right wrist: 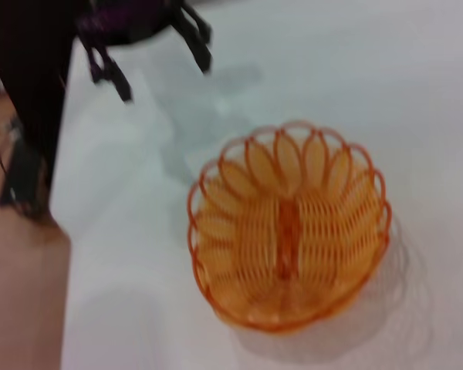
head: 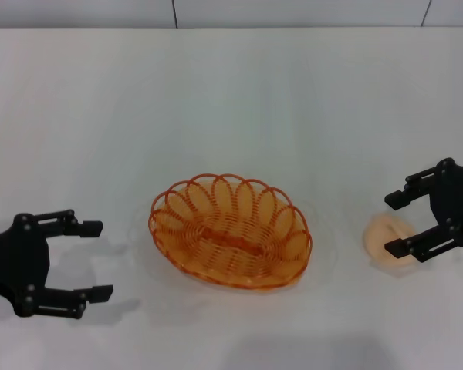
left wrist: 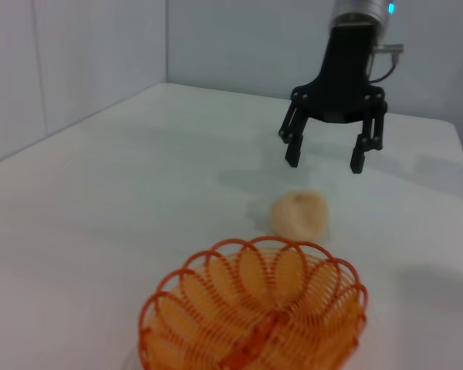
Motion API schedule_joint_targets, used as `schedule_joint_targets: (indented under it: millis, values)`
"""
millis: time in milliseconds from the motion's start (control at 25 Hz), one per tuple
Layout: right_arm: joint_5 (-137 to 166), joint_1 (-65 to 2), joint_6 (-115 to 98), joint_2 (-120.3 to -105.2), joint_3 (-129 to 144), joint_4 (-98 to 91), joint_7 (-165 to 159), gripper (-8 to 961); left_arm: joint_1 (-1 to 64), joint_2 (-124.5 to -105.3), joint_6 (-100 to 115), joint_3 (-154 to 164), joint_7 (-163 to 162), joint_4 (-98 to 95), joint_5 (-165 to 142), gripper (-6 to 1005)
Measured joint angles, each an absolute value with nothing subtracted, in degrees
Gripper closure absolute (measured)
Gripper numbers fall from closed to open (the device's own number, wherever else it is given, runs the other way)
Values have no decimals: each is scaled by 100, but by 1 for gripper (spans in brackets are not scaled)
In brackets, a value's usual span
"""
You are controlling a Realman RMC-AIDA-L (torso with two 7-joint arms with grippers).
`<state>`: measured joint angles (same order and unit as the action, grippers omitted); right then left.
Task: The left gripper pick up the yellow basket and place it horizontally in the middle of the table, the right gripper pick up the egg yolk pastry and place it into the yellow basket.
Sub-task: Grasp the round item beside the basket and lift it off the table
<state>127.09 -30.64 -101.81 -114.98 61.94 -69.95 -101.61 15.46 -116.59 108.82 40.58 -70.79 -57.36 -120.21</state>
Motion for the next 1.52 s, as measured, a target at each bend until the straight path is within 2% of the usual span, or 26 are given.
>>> schedule_joint_targets:
  millis: [320, 840, 1280, 1520]
  values:
    - [13238, -3426, -10050, -11531, 6721, -7243, -11252, 203, 1304, -11797, 10792, 4043, -6644, -5745, -11982, 124]
    - [13604, -3639, -9829, -11530, 6758, -7061, -11663, 76, 1283, -11882, 10780, 4139, -6546, -5800, -12081, 125]
    - [14153, -3862, -9367, -11533, 7142, -6457, -11863, 81, 1300, -11880, 10782, 4132, -6582, -5812, -12085, 126]
    - [14216, -4015, -9262, -11534, 7199, -6119, -11836, 135, 1328, -11877, 10781, 4104, -6597, -5820, -12085, 126]
